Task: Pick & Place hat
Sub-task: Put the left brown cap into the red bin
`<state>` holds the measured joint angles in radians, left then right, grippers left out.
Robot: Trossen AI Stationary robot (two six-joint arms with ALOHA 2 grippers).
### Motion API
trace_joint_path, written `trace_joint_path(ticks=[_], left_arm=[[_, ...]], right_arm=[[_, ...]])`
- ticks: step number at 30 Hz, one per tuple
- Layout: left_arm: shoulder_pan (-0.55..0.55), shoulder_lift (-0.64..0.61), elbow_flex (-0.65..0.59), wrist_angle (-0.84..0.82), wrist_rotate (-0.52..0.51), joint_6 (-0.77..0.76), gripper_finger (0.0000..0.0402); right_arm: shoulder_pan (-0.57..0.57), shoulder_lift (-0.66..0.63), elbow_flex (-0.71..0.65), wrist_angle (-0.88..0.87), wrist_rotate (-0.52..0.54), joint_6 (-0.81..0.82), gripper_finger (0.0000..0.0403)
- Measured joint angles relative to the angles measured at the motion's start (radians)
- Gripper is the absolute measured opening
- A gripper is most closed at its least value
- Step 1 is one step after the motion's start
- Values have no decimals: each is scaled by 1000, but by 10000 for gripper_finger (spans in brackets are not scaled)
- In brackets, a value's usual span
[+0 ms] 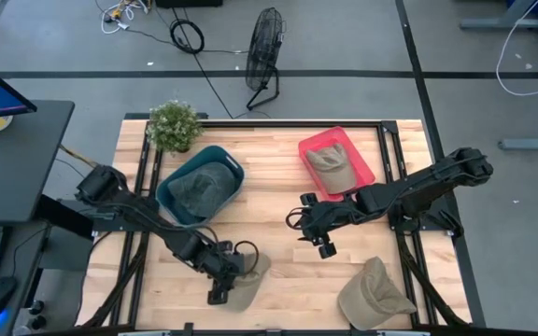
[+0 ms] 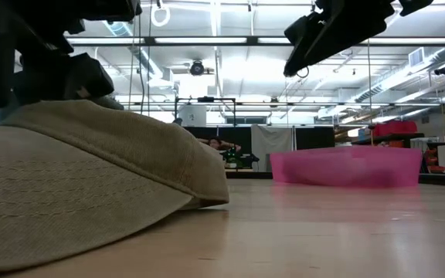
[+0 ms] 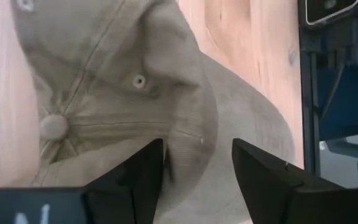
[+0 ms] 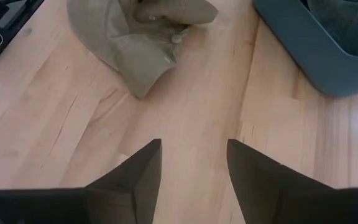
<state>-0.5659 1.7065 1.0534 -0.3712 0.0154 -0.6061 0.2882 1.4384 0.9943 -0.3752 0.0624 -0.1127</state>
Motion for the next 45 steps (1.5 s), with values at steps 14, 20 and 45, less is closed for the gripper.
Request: trace_joint_path(ticks=[14, 20, 45], left_arm=[[110, 19, 9, 118, -149, 56, 14], [198, 29, 67, 136, -219, 226, 15], [335, 31, 91, 238, -226, 511, 28]], right_arm=[[0, 0, 0, 105, 0, 30, 185], [-1, 2, 0, 162, -41, 3, 185], [-94, 178, 2, 189, 71, -72, 169]])
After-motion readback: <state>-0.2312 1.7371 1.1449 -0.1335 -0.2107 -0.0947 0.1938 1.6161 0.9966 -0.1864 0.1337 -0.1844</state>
